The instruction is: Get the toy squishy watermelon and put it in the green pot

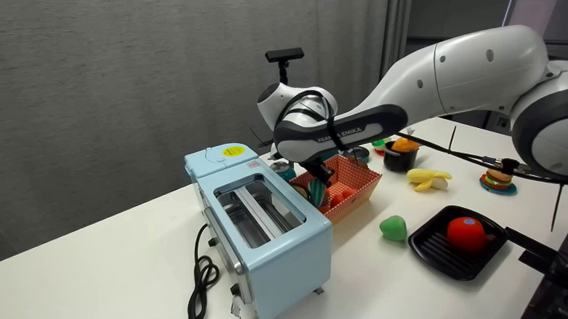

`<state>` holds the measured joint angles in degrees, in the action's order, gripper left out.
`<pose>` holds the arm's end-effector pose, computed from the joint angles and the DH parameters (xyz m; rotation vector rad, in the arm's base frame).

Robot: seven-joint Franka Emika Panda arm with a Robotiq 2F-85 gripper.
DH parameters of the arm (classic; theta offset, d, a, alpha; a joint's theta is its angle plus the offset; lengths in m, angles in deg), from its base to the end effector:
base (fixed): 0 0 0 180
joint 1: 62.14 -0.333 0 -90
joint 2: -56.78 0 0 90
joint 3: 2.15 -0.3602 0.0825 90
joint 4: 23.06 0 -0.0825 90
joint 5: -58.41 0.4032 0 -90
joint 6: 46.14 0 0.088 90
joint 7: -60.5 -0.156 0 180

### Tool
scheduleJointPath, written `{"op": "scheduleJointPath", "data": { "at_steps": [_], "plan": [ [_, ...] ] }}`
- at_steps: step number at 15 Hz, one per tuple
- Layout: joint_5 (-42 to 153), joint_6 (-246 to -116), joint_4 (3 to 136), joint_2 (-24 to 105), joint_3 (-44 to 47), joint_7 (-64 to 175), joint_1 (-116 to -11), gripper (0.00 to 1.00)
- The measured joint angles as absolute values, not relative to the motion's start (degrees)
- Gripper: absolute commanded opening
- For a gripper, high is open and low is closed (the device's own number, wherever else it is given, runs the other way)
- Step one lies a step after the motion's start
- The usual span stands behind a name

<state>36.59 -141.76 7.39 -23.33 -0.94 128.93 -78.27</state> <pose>0.8088 0.1687 0.0869 2.0252 1.9988 -0.5878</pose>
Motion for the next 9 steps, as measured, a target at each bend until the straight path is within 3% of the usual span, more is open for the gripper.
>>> {"op": "scheduleJointPath", "data": {
  "at_steps": [9],
  "plan": [
    [38.05,-142.95,7.36,-19.01,-3.73,126.13,-78.33,0.0]
  ]
}}
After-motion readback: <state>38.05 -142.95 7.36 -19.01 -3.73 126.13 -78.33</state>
